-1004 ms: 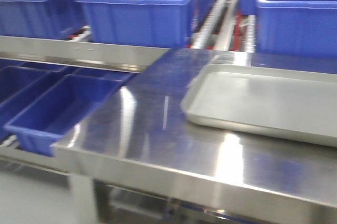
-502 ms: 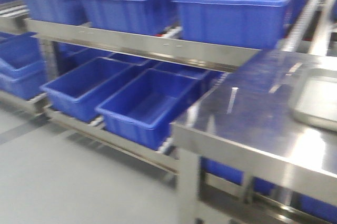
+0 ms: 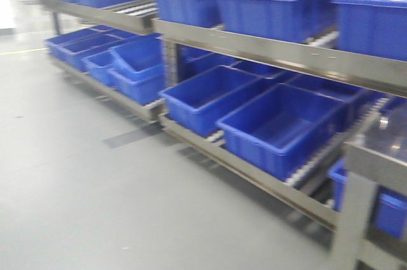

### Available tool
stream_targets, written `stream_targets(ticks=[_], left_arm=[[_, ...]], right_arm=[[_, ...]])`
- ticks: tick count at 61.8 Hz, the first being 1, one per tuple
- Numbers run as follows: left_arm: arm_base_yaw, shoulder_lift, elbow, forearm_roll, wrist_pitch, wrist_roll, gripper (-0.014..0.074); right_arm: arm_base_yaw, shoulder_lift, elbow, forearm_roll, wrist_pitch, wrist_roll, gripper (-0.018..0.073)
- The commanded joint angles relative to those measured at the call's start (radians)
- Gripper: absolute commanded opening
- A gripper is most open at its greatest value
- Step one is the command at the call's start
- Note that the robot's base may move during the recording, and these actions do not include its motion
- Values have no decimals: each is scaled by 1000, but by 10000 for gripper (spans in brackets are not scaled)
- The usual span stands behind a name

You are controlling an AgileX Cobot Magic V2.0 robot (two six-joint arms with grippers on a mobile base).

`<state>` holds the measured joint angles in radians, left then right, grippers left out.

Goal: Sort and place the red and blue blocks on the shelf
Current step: 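Turn the base away from the table holding both cubes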

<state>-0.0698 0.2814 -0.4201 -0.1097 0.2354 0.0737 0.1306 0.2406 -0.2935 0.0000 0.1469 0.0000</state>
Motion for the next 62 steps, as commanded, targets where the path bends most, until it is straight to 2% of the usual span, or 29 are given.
stream_targets(ticks=[1,62], left_arm=[[2,8,-28,-1,-84,0,122],[2,8,-28,-1,-84,0,122]], right_arm=[[-4,6,-29,0,-92,-7,57],[-4,6,-29,0,-92,-7,57]])
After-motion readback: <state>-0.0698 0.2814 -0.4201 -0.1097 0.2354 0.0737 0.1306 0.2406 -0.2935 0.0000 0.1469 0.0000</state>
